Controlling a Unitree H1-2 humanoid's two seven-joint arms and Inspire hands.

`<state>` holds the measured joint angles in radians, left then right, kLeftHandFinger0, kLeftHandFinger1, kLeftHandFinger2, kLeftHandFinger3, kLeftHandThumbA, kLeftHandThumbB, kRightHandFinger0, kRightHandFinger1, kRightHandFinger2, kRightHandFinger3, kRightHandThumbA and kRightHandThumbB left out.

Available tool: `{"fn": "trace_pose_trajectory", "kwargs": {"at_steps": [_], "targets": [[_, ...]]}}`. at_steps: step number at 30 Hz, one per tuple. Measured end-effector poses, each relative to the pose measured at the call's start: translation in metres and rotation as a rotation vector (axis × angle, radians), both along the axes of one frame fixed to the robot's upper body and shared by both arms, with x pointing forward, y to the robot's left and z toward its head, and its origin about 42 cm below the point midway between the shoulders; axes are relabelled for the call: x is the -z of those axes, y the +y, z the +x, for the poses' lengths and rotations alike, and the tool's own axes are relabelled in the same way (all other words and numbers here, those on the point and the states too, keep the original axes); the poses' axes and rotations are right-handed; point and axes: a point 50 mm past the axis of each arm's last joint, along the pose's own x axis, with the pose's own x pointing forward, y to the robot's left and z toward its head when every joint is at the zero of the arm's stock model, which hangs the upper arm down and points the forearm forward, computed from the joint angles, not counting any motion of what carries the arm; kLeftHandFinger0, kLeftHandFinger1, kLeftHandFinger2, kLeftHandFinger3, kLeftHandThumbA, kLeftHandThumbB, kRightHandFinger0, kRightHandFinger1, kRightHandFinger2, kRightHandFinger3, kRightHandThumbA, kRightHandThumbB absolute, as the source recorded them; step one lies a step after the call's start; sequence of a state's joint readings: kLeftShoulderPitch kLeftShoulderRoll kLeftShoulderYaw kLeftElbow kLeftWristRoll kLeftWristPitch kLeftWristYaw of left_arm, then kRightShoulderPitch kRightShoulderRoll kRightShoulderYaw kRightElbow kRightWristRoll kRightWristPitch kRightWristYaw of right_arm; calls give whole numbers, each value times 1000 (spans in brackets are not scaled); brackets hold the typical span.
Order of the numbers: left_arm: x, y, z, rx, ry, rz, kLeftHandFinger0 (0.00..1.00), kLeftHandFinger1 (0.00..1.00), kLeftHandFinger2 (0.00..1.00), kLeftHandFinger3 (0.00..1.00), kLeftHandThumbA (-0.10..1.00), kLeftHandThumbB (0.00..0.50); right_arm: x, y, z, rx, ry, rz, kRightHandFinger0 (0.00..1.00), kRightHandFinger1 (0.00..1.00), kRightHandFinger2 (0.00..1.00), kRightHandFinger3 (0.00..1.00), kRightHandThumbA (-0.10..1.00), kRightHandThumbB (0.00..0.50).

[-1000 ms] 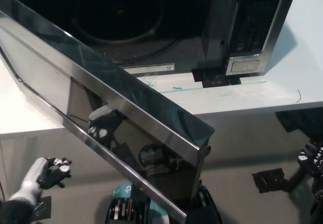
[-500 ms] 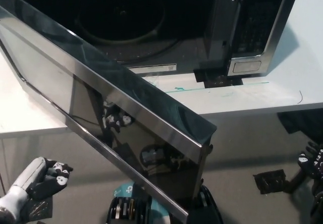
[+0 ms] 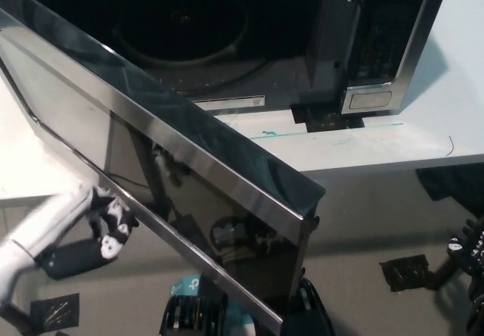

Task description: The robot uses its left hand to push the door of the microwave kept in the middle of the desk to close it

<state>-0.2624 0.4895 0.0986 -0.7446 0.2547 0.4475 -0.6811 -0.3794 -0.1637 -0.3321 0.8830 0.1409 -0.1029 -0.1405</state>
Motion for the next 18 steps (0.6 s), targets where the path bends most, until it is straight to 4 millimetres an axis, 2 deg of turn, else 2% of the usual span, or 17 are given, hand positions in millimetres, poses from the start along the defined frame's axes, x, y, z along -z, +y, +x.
{"fn": "trace_pose_trajectory", "kwargs": {"at_steps": [1, 2, 3, 4, 5, 8, 10, 11, 13, 15, 16, 17, 18], "targets": [[-15, -4, -3, 24, -57, 10, 0, 1, 30, 282, 13, 45, 0, 0, -1, 0, 0, -1, 1000, 971, 964, 851, 481, 0], [-27, -9, -5, 47, -109, 17, 0, 0, 4, 265, 12, 47, 1, -1, -2, 1, 1, -1, 1000, 977, 967, 851, 479, 0], [-40, -14, -7, 72, -165, 25, 0, 0, 0, 157, -92, 62, 1, -1, -2, 1, 2, -1, 1000, 927, 932, 850, 472, 0], [-50, -18, -8, 90, -205, 29, 0, 0, 0, 129, -100, 64, 1, -1, -2, 1, 1, -1, 988, 891, 903, 841, 474, 0], [-59, -23, -9, 111, -243, 33, 0, 0, 0, 157, -100, 64, 0, -1, -2, 1, 1, -1, 984, 898, 901, 819, 475, 0], [-72, -35, -4, 139, -285, 51, 0, 0, 0, 76, -100, 61, 1, -2, -3, 1, 2, -4, 963, 882, 881, 803, 478, 0], [-75, -42, 1, 149, -289, 61, 0, 0, 5, 38, -100, 53, 1, -2, -3, 1, 4, -5, 965, 883, 883, 814, 473, 0], [-75, -45, 5, 152, -282, 68, 0, 0, 10, 6, -100, 48, 2, -2, -4, 1, 5, -5, 950, 867, 865, 788, 469, 0], [-72, -52, 16, 160, -248, 88, 0, 10, 32, 0, -100, 52, 2, -2, -5, 0, 7, -6, 935, 857, 859, 787, 471, 0], [-66, -58, 30, 165, -196, 108, 0, 1, 24, 0, -100, 68, 3, -2, -6, -1, 8, -7, 959, 893, 893, 817, 456, 0], [-61, -60, 41, 160, -163, 118, 0, 3, 29, 1, -100, 69, 3, -3, -7, -1, 9, -8, 935, 878, 880, 819, 435, 0], [-53, -62, 55, 147, -115, 131, 0, 14, 67, 2, -100, 67, 3, -3, -8, 0, 10, -8, 930, 875, 874, 812, 424, 0], [-48, -62, 66, 136, -85, 139, 0, 57, 146, 26, -100, 60, 3, -3, -8, 0, 10, -8, 892, 830, 829, 783, 415, 2]]}}
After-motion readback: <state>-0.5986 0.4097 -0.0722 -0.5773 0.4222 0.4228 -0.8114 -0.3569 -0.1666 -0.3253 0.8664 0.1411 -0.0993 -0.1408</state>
